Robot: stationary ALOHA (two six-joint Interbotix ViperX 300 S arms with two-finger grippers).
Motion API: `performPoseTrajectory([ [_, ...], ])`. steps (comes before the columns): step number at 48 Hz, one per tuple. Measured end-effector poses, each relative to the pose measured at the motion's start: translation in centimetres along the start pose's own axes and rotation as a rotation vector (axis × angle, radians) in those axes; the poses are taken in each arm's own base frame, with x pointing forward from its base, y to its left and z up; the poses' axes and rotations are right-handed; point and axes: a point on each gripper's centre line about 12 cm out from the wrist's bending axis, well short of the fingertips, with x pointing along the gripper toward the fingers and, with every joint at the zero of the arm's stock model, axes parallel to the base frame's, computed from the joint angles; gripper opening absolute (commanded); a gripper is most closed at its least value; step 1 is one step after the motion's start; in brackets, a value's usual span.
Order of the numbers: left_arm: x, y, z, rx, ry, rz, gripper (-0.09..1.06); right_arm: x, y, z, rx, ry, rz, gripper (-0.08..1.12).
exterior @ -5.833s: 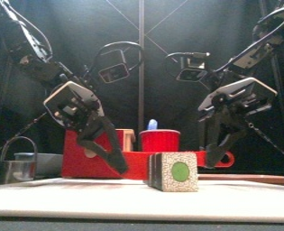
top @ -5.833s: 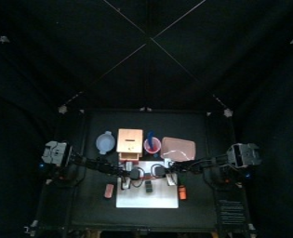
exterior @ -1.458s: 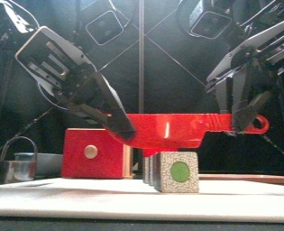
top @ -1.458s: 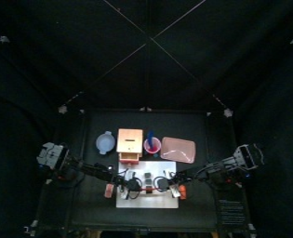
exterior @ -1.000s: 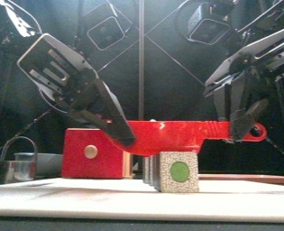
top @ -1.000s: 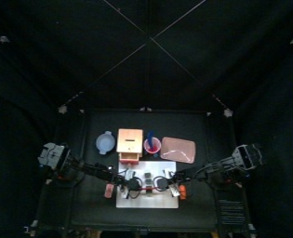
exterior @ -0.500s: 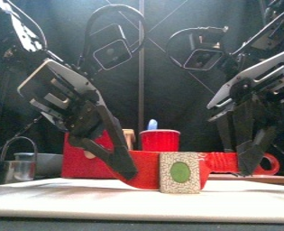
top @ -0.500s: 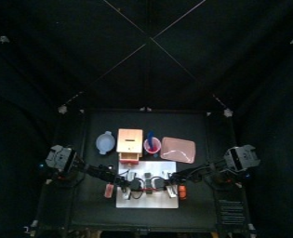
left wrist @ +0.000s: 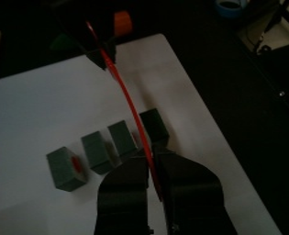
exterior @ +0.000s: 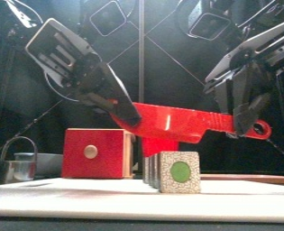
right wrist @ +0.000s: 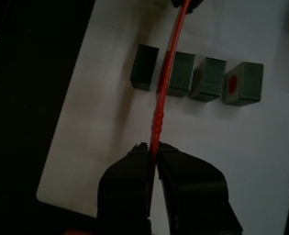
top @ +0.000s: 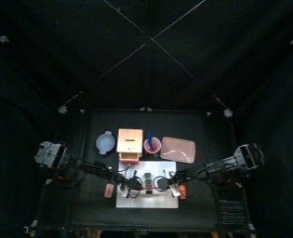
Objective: Place sushi on board then cut the sushi with the knife then place the pieces on the plate
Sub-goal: Cut the sushi into 4 pieces
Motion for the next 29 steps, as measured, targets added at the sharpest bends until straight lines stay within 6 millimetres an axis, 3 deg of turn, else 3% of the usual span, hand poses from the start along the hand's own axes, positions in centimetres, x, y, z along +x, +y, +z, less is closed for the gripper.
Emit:
performPoseTrajectory([
  [4, -0.2, 1.1, 1.1, 0.009, -0.038, 0.023, 0.82, -0.6, -1.0, 0.9, 0.013, -0.024, -0.021, 0.16],
  [9, -0.3, 1.1, 1.6, 0.013, -0.073, 0.024, 0.94, -0.9, -1.1, 1.1, 0.016, -0.028, -0.020, 0.16],
  [19, -1.8, 2.3, 3.3, 0.057, -0.223, 0.061, 0.95, -2.5, -1.6, 1.3, 0.095, -0.026, -0.005, 0.16],
  [29, -3.5, 2.4, 2.6, 0.137, -0.317, 0.105, 0.95, -5.2, 0.2, -1.7, 0.505, 0.039, 0.091, 0.17],
])
